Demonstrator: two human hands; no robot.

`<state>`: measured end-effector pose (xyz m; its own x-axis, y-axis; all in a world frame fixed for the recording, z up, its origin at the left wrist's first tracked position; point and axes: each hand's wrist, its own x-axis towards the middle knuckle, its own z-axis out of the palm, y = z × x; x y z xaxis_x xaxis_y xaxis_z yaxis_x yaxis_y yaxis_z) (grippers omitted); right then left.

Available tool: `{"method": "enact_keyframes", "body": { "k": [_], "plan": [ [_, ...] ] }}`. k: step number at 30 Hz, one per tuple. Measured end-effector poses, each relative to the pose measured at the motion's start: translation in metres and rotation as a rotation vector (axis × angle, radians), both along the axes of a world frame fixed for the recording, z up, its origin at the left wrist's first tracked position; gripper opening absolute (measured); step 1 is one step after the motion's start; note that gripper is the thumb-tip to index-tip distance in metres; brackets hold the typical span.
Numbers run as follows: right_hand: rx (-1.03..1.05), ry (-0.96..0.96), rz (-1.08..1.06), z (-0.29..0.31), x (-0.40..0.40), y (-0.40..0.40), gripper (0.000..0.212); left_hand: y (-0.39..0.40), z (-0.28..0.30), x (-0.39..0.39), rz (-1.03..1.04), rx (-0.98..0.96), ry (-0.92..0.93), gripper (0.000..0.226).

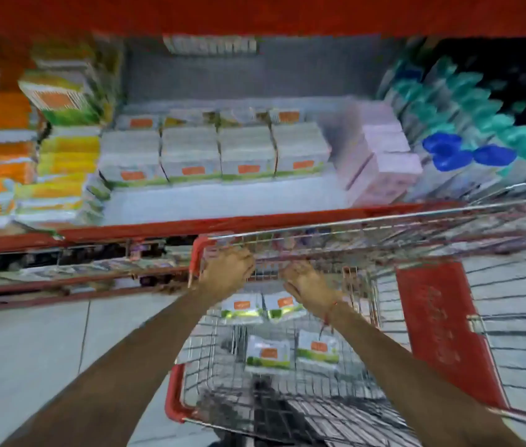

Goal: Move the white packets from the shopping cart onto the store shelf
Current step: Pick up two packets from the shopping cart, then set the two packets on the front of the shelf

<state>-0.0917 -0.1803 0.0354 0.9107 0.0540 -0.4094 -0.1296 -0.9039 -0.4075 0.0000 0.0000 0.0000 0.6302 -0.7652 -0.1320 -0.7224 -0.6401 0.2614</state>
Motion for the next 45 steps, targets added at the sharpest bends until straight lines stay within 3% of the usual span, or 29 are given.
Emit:
{"method": "enact_keyframes", "body": {
  "k": [2, 5, 10, 14, 17, 21, 25, 31, 36, 40, 45],
  "plan": [
    [-0.097, 0.161, 0.051, -0.027, 0.0, -0.008, 0.032, -0.002, -0.032, 0.001, 0.02, 0.066, 0.131, 0.027],
    [-0.127, 0.193, 0.185, -0.094, 0.001, -0.025, 0.06, -0.003, -0.076, -0.004, 0.032, 0.26, 0.245, 0.03],
    [-0.266, 0.246, 0.323, -0.165, 0.008, -0.033, 0.089, -0.007, -0.138, -0.014, 0.042, 0.533, 0.377, 0.068],
    [-0.278, 0.286, 0.378, -0.201, 0.019, -0.04, 0.104, -0.008, -0.165, -0.015, 0.085, 0.53, 0.385, 0.077],
    [-0.24, 0.293, 0.425, -0.203, 0.032, -0.045, 0.095, -0.008, -0.163, -0.013, 0.191, 0.44, 0.456, 0.078],
    [-0.137, 0.328, 0.338, -0.194, 0.029, -0.043, 0.091, -0.011, -0.147, -0.024, 0.24, 0.409, 0.483, 0.077],
    [-0.087, 0.301, 0.248, -0.18, 0.017, -0.043, 0.06, -0.009, -0.132, -0.031, 0.276, 0.376, 0.492, 0.061],
    [-0.092, 0.207, 0.159, -0.129, 0.001, -0.039, 0.062, 0.002, -0.096, -0.035, 0.258, 0.254, 0.447, 0.056],
    [-0.059, -0.071, -0.003, -0.054, -0.013, -0.034, 0.057, 0.018, -0.028, -0.037, 0.242, 0.05, 0.339, 0.063],
    [-0.112, -0.372, -0.026, 0.014, -0.017, -0.027, 0.059, 0.04, 0.032, -0.034, 0.138, -0.22, 0.003, 0.062],
    [-0.096, -0.557, -0.074, 0.075, 0.003, -0.009, 0.053, 0.065, 0.083, -0.004, 0.116, -0.397, -0.157, 0.064]
  ]
}}
